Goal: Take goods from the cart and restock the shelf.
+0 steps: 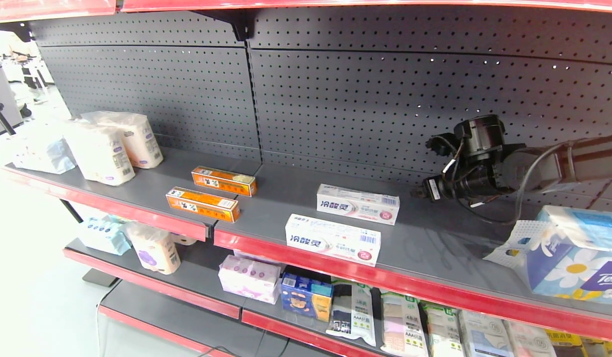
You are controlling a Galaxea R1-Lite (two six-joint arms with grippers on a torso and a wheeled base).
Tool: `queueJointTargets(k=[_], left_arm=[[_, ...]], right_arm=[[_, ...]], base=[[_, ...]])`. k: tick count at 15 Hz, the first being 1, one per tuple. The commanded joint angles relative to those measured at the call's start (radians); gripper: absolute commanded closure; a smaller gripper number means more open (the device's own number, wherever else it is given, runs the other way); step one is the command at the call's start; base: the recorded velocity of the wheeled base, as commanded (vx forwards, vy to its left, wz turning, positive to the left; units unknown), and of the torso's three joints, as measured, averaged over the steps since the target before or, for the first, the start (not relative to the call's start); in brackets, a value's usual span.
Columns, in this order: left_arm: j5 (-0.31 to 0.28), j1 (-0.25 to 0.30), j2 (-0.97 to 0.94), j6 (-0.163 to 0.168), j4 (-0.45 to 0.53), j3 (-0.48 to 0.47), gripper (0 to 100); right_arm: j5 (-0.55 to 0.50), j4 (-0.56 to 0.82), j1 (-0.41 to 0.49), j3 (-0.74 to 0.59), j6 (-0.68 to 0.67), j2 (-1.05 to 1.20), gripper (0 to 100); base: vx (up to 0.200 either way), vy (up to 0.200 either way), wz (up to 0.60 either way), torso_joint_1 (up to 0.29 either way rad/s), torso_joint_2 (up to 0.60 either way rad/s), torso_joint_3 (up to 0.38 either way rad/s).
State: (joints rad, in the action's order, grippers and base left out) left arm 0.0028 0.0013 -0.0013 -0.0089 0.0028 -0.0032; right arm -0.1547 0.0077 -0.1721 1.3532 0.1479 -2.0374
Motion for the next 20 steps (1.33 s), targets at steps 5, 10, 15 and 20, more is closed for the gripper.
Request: queueJointTargets(k=[5,10,15,20], left_arm=[[0.000,0.000,0.001,0.000,0.000,0.000,0],[0.000,0.000,0.001,0.000,0.000,0.000,0],[0.000,0.000,0.001,0.000,0.000,0.000,0],[0.000,0.000,0.001,0.000,0.000,0.000,0]], right_arm=[[-0.003,-0.002,-0.009,-0.082,-0.001,0.002,0],[-0.003,-0.011,-0.030,-0.091,-0.025,0.000,0],[0.000,-0.038,-0.066,-0.092,-0.048,-0.007,0],[0.000,-0.038,-0.079,-0.092,-0.071,-0.007,0]], base=[[0.000,0.000,0.00,0.000,0.00,0.000],[0.000,0.000,0.00,0.000,0.00,0.000],[0.000,0.000,0.00,0.000,0.00,0.000],[0.000,0.000,0.00,0.000,0.00,0.000]])
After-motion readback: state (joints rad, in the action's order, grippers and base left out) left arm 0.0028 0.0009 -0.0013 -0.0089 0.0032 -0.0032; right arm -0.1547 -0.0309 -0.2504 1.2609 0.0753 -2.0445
